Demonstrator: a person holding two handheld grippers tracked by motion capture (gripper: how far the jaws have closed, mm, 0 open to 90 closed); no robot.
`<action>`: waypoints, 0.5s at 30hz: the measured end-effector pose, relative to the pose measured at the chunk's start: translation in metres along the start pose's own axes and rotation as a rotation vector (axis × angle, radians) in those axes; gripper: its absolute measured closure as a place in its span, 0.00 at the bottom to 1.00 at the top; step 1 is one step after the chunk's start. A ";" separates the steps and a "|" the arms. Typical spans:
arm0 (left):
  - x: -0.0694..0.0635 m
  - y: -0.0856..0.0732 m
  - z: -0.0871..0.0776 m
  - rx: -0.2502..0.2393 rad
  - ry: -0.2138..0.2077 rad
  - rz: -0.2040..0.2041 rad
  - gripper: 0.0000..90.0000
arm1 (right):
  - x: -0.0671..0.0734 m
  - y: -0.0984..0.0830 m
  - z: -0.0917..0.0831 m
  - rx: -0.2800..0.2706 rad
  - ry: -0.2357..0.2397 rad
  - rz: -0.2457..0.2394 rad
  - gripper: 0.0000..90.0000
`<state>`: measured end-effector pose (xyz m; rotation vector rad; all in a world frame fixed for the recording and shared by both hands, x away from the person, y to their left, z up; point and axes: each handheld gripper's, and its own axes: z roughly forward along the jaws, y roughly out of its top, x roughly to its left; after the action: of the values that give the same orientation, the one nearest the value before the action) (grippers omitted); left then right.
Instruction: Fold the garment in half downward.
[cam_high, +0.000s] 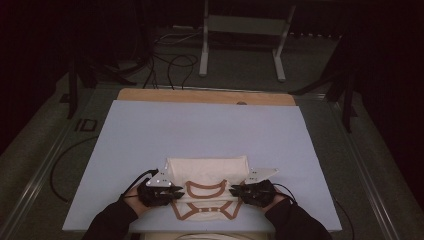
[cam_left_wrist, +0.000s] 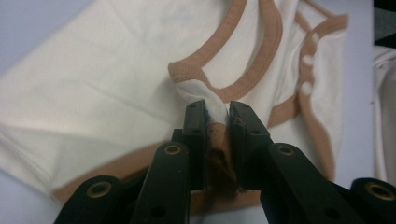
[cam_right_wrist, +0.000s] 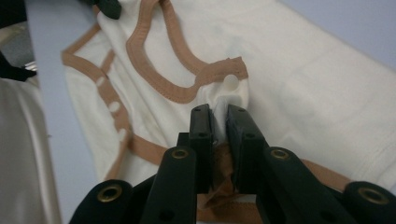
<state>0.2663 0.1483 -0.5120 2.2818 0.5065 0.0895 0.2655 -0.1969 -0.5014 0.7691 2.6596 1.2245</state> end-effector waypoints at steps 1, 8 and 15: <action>-0.001 -0.001 0.001 0.004 0.003 0.001 0.84 | 0.000 -0.001 0.001 0.000 0.004 0.002 0.90; 0.002 -0.004 0.000 0.001 -0.003 -0.025 0.77 | -0.002 -0.004 0.007 0.046 0.020 0.030 0.86; 0.009 0.004 -0.013 -0.025 0.002 -0.065 0.49 | -0.011 0.005 -0.002 0.057 -0.005 0.035 0.63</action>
<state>0.2727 0.1581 -0.5003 2.2395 0.5766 0.0657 0.2763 -0.2005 -0.4975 0.8286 2.6990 1.1580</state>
